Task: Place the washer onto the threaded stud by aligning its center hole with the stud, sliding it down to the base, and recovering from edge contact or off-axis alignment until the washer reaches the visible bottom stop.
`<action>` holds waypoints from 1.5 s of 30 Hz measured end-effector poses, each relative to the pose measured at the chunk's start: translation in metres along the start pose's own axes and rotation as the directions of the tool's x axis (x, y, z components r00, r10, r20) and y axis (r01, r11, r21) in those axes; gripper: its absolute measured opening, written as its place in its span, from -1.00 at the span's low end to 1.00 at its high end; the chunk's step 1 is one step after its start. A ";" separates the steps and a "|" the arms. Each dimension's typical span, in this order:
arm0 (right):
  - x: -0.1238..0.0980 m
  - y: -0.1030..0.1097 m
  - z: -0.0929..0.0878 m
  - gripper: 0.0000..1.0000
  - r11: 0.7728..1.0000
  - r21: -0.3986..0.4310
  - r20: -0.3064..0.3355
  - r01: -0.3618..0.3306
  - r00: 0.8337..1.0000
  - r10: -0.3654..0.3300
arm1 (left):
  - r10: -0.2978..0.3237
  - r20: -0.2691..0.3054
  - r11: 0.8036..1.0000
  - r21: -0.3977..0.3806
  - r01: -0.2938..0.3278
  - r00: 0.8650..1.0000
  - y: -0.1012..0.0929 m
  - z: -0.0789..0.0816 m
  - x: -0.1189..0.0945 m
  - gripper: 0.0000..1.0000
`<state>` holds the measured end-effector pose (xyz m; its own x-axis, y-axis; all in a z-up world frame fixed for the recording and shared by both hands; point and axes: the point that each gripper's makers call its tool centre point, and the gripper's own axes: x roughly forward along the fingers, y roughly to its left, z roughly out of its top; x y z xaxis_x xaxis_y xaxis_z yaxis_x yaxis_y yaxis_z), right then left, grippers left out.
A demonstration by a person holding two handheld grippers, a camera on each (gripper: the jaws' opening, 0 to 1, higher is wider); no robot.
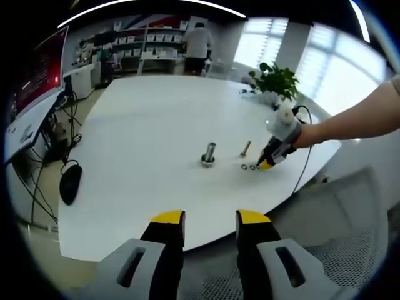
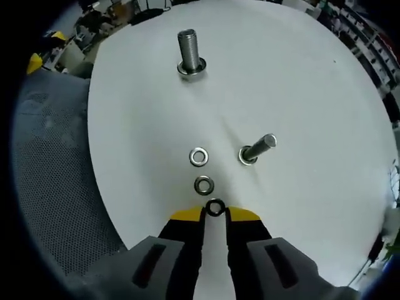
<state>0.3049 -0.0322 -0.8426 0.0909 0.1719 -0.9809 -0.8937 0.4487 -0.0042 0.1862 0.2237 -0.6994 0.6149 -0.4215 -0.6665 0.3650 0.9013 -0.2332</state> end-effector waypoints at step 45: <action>0.003 -0.007 0.019 -0.71 0.998 -0.063 -0.096 0.023 0.995 -0.029 | 0.006 -0.004 1.000 -0.005 -0.006 1.000 0.001 -0.001 0.000 -0.41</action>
<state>0.3204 -0.0179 -0.8420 0.0744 0.0740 -0.9945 -0.9173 0.3962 -0.0391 0.1863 0.2247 -0.7005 0.6144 -0.4157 -0.6706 0.3577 0.9043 -0.2329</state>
